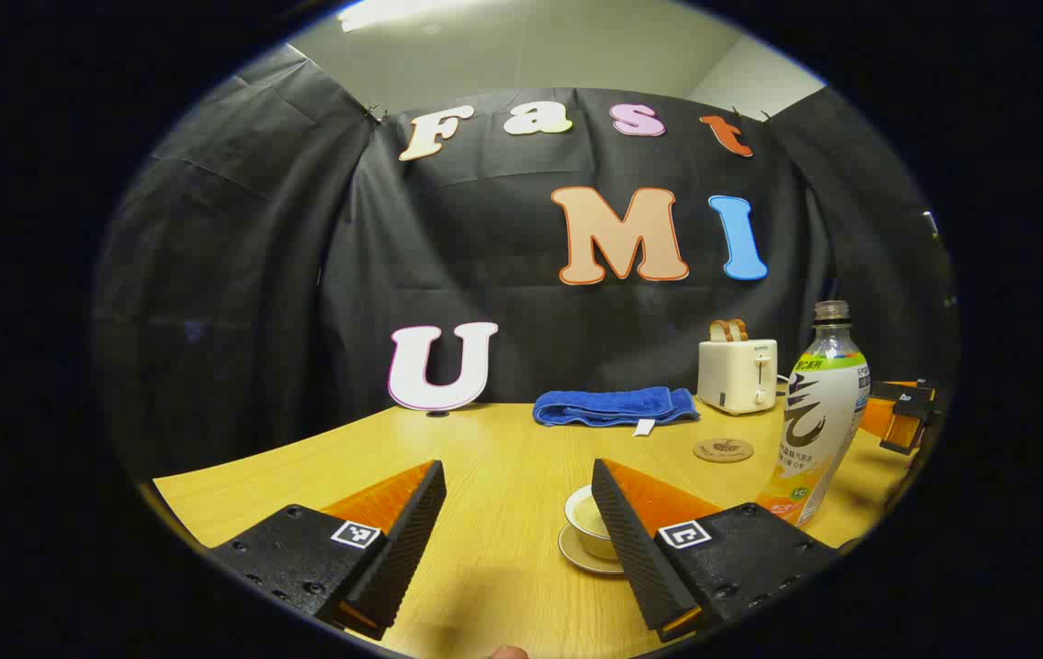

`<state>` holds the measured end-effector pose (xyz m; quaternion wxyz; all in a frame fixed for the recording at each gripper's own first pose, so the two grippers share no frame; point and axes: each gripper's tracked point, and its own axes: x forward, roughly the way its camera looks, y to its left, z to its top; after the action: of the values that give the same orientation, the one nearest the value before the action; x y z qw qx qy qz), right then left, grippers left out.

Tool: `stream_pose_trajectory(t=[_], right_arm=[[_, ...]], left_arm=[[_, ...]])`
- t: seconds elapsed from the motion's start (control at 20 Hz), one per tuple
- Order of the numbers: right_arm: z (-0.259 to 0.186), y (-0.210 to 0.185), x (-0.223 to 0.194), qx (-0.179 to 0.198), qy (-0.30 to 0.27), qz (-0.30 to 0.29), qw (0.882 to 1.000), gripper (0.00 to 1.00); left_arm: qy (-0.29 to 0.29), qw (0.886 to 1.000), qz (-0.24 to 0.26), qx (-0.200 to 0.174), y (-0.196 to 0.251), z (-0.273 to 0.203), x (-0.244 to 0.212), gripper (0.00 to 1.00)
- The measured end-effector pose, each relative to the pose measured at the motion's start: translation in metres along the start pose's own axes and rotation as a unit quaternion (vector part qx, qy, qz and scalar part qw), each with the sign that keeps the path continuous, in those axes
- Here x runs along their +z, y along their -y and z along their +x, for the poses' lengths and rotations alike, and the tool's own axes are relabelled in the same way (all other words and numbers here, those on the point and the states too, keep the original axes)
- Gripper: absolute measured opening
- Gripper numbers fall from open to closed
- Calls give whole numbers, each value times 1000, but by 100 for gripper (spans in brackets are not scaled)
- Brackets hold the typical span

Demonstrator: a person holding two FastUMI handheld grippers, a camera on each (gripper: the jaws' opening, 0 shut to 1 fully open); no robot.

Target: Open the teacup lid with one hand, grasp the water bottle and pour water into the teacup with the other hand; after pouring, place the water bottle on the coaster and then close the teacup lid.

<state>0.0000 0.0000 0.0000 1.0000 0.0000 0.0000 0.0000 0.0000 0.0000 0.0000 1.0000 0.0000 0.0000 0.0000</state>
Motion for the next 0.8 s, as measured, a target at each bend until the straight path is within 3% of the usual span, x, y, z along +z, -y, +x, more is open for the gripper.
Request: stream_pose_trajectory(t=[0.8], right_arm=[[0, 0, 0, 0, 1, 0, 1000, 96]], left_arm=[[7, 1000, -4, -12, 5, 0, 1, 94]])
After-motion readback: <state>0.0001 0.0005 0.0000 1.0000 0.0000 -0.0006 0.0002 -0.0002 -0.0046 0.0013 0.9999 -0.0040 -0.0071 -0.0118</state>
